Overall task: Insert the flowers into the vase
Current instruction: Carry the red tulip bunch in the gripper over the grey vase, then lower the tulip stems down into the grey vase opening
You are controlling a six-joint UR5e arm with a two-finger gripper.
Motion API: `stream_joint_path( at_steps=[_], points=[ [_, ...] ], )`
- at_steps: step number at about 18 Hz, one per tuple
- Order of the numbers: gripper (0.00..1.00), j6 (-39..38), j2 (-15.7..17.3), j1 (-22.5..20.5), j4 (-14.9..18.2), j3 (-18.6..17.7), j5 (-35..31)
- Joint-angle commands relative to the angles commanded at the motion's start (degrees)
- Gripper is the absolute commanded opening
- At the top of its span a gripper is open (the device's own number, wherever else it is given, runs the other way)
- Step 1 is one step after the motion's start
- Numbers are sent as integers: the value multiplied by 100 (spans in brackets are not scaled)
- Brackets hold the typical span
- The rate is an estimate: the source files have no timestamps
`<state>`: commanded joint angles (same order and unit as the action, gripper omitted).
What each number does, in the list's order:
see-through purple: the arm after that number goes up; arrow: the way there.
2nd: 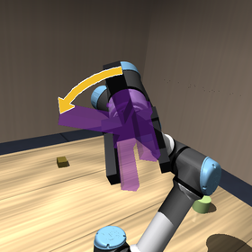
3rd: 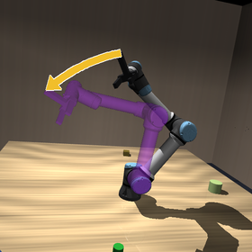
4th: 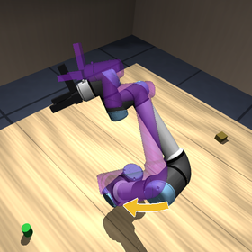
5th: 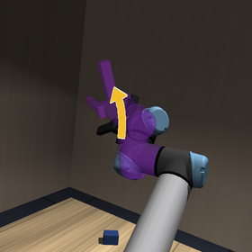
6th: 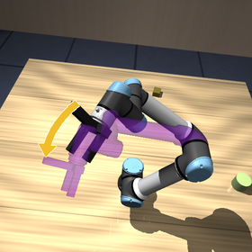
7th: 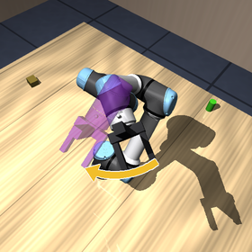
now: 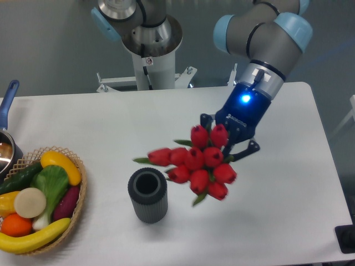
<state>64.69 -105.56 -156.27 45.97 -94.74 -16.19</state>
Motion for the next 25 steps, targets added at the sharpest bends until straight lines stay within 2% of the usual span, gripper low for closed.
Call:
stream_joint_path(
  at_steps=[6,11,25],
  points=[
    [18,-18,228,113,9,-316,625],
    [18,0,167,272,0,-378,1090],
    [18,272,-228,571,9,-361,1092]
  ],
)
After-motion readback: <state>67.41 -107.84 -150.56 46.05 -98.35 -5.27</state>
